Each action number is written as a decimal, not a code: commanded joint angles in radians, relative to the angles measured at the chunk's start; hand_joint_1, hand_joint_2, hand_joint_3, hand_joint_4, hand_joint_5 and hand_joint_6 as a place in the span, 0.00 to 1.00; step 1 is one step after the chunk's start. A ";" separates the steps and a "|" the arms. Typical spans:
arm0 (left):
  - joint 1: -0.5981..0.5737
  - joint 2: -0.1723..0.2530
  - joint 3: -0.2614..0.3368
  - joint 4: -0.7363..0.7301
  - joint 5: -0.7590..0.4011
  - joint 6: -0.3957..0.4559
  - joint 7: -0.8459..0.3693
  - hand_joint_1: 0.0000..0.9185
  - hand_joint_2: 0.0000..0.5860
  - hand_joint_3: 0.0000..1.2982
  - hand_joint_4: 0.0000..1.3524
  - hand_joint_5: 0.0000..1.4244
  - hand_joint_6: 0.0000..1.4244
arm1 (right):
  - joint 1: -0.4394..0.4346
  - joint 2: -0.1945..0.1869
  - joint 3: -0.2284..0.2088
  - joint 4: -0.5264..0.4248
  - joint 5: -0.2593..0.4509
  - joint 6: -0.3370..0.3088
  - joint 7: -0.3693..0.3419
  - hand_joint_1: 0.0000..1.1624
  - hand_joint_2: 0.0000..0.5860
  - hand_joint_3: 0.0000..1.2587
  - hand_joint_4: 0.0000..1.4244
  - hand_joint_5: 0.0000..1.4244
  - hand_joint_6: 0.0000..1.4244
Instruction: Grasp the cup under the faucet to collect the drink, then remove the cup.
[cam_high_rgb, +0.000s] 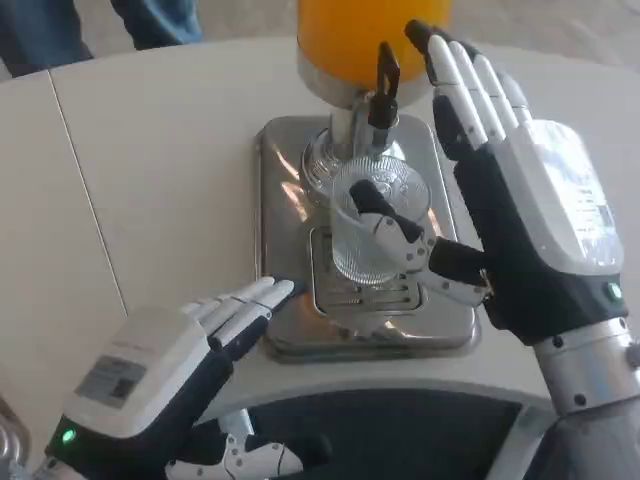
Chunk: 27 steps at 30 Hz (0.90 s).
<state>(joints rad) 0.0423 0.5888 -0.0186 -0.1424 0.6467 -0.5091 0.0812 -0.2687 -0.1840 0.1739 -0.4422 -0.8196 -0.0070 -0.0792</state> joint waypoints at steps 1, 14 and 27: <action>0.010 0.005 -0.009 0.005 0.015 0.009 -0.023 0.13 0.20 0.10 0.05 0.14 0.21 | -0.016 0.053 0.024 -0.061 -0.039 0.044 0.008 0.43 0.73 0.00 0.00 0.00 0.00; 0.025 0.011 0.001 -0.006 0.006 0.017 -0.052 0.12 0.20 0.10 0.06 0.15 0.21 | -0.061 0.142 0.032 -0.122 -0.067 0.158 0.072 0.39 0.71 0.00 0.00 0.00 0.00; 0.033 0.010 0.006 -0.015 0.000 0.033 -0.072 0.12 0.20 0.11 0.06 0.15 0.21 | 0.000 0.093 -0.044 -0.026 0.070 0.042 -0.028 0.39 0.70 0.00 0.00 0.00 0.00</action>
<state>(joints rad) 0.0660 0.5894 -0.0119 -0.1461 0.6419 -0.4819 0.0246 -0.2870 -0.0799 0.1489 -0.4929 -0.7756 0.0713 -0.0698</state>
